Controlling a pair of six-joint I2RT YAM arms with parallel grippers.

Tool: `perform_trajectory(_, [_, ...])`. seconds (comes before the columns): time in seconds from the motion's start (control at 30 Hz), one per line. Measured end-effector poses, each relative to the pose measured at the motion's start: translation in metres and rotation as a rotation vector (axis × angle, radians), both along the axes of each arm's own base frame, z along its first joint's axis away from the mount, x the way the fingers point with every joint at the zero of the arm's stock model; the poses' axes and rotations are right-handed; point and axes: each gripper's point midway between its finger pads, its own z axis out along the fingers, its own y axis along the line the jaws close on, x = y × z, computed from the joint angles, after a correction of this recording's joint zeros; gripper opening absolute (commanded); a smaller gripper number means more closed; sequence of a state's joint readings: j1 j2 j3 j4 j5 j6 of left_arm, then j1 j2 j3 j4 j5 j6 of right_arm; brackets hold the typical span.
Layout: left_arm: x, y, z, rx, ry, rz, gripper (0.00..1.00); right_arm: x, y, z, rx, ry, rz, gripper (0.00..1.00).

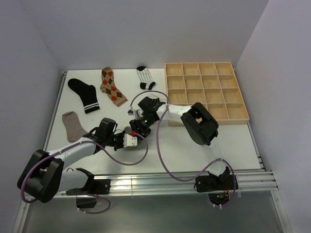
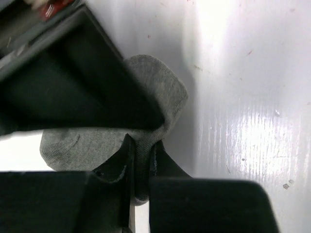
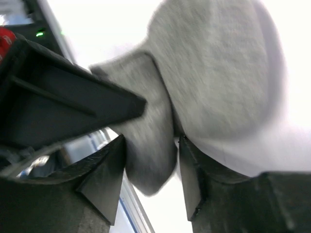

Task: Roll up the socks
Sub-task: Roll the sock at the center of the board.

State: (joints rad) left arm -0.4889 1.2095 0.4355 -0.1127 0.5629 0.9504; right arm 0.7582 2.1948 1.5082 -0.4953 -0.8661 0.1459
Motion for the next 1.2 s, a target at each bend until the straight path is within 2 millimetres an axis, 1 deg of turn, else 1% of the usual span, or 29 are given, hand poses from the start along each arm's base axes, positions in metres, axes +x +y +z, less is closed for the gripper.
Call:
perform_trajectory(0.07, [0.0, -0.002, 0.001, -0.016, 0.035, -0.004, 0.01, 0.002, -0.01, 0.001, -0.022, -0.047, -0.053, 0.57])
perform_trajectory(0.23, [0.007, -0.004, 0.004, -0.051, 0.165, -0.003, 0.0, 0.019, -0.036, 0.008, -0.054, -0.156, -0.22, 0.59])
perform_trajectory(0.3, [0.01, -0.002, 0.004, -0.066, 0.23, 0.004, 0.0, 0.026, -0.049, 0.011, -0.066, -0.202, -0.296, 0.6])
perform_trajectory(0.43, [0.016, 0.004, 0.005, -0.087, 0.355, 0.024, 0.0, 0.035, -0.071, 0.014, -0.091, -0.276, -0.426, 0.6])
perform_trajectory(0.57, [0.018, 0.007, 0.005, -0.087, 0.473, 0.014, 0.0, 0.037, -0.086, 0.015, -0.098, -0.361, -0.505, 0.6])
perform_trajectory(0.63, [0.021, 0.007, 0.005, -0.085, 0.536, 0.004, 0.0, 0.035, -0.091, 0.019, -0.103, -0.419, -0.524, 0.61])
perform_trajectory(0.7, [0.022, 0.008, 0.005, -0.086, 0.603, -0.002, 0.0, 0.034, -0.09, 0.026, -0.099, -0.493, -0.524, 0.62])
perform_trajectory(0.73, [0.023, 0.009, 0.005, -0.089, 0.633, -0.004, 0.0, 0.032, -0.086, 0.032, -0.092, -0.539, -0.513, 0.63])
perform_trajectory(0.8, [0.023, 0.011, 0.004, -0.091, 0.701, -0.007, 0.0, 0.027, -0.073, 0.045, -0.063, -0.642, -0.479, 0.63])
perform_trajectory(0.87, [0.024, 0.011, 0.004, -0.095, 0.762, -0.008, 0.0, 0.019, -0.059, 0.053, -0.042, -0.728, -0.439, 0.63])
perform_trajectory(0.93, [0.024, 0.013, 0.004, -0.093, 0.813, -0.006, 0.0, 0.01, -0.049, 0.053, -0.042, -0.787, -0.394, 0.64])
perform_trajectory(1.03, [0.023, 0.015, 0.004, -0.079, 0.881, -0.004, 0.0, 0.001, -0.04, 0.047, -0.062, -0.876, -0.32, 0.65])
perform_trajectory(1.07, [0.022, 0.016, 0.005, -0.073, 0.906, -0.001, 0.0, -0.001, -0.038, 0.044, -0.068, -0.905, -0.292, 0.68])
perform_trajectory(1.2, [0.019, 0.016, 0.003, -0.053, 1.002, 0.017, 0.0, -0.004, -0.02, 0.04, -0.068, -0.998, -0.202, 0.69])
